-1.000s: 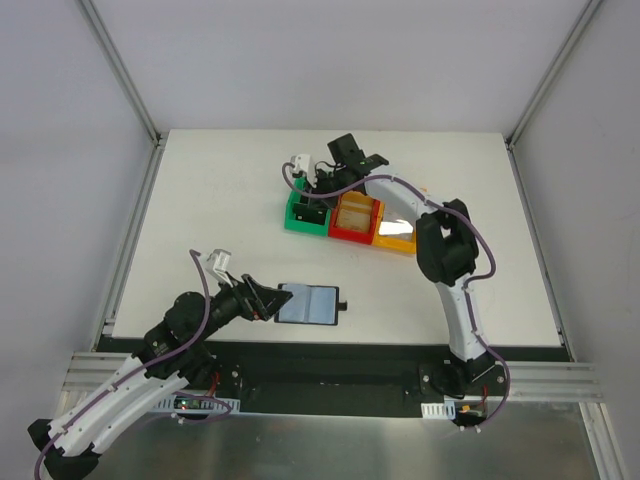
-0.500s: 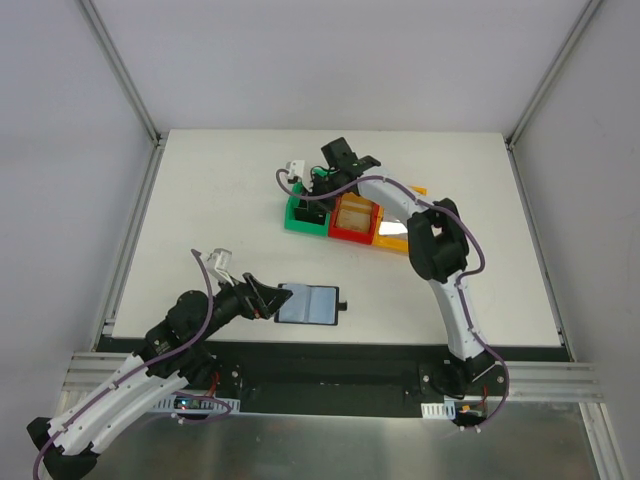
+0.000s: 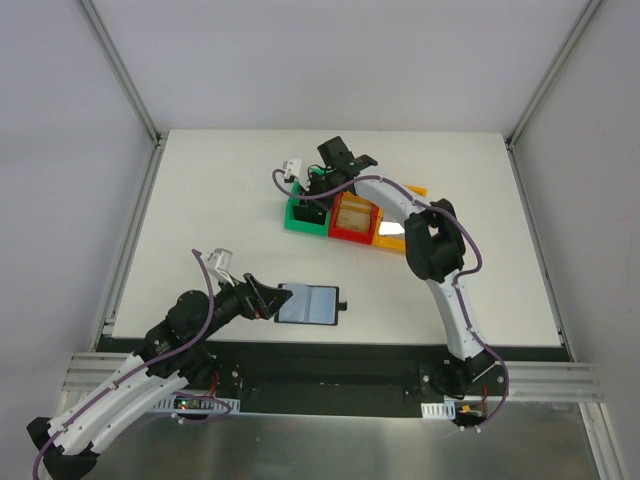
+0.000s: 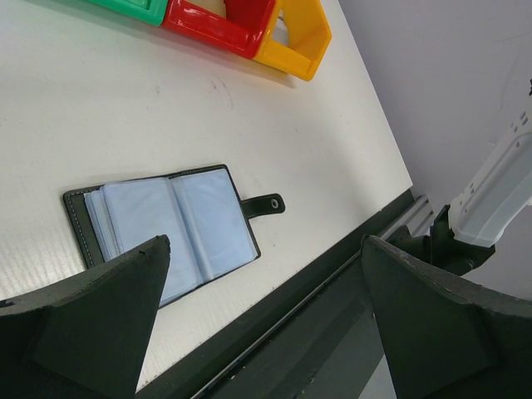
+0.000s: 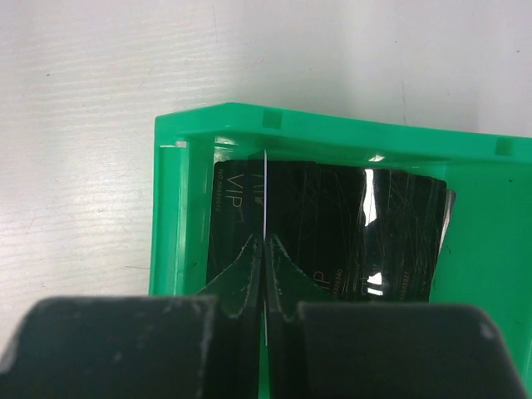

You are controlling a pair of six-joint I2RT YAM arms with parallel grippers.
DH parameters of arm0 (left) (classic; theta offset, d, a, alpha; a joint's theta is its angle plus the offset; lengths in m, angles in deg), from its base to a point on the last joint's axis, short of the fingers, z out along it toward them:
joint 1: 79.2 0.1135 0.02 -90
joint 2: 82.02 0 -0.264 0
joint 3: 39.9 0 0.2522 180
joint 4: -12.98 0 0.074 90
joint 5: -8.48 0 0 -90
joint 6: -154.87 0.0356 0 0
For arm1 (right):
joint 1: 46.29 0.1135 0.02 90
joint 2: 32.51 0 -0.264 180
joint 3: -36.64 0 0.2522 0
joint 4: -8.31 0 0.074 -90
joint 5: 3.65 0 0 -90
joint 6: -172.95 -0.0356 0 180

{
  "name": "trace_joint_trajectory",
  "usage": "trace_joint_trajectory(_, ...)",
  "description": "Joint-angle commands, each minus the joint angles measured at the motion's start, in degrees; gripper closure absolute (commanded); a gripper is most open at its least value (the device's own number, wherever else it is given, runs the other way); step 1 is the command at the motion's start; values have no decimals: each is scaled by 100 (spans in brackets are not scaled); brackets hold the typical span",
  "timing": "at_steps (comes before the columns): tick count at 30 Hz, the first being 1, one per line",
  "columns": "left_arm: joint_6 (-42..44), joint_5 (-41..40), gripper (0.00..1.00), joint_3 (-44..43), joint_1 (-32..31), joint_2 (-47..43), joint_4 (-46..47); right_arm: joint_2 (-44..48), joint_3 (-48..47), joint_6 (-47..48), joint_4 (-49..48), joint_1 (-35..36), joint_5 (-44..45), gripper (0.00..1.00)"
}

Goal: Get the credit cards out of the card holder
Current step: Place the credit card in the storage box.

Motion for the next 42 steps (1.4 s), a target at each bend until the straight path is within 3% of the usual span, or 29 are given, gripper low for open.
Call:
trace_joint_trajectory(1,61,-39,3,-111,-23,36,105,-191,-162,34,145,0,299,100)
trace_joint_trajectory(7,44,-56,3,-111,-14,45,105,-129,-4,-62,145,9,475,100)
trace_joint_trajectory(12,35,-39,2,-102,-23,54,114,-59,119,-80,128,-9,598,91)
trace_joint_trajectory(22,26,-39,2,-93,-23,63,105,55,190,-141,66,-26,739,86)
trace_joint_trajectory(27,17,-21,2,-76,-23,36,114,99,198,-185,31,-27,827,76)
trace_joint_trajectory(29,9,-12,2,-76,-14,28,114,117,198,-185,22,-35,853,64)
trace_joint_trajectory(33,-9,5,2,-76,-23,10,114,196,199,-212,-48,-35,976,62)
trace_joint_trajectory(39,-27,5,2,-67,-23,-51,105,529,233,-562,-627,-35,1231,59)
trace_joint_trajectory(42,-9,-12,2,-84,-14,-87,105,1178,741,-870,-1547,-27,1450,54)
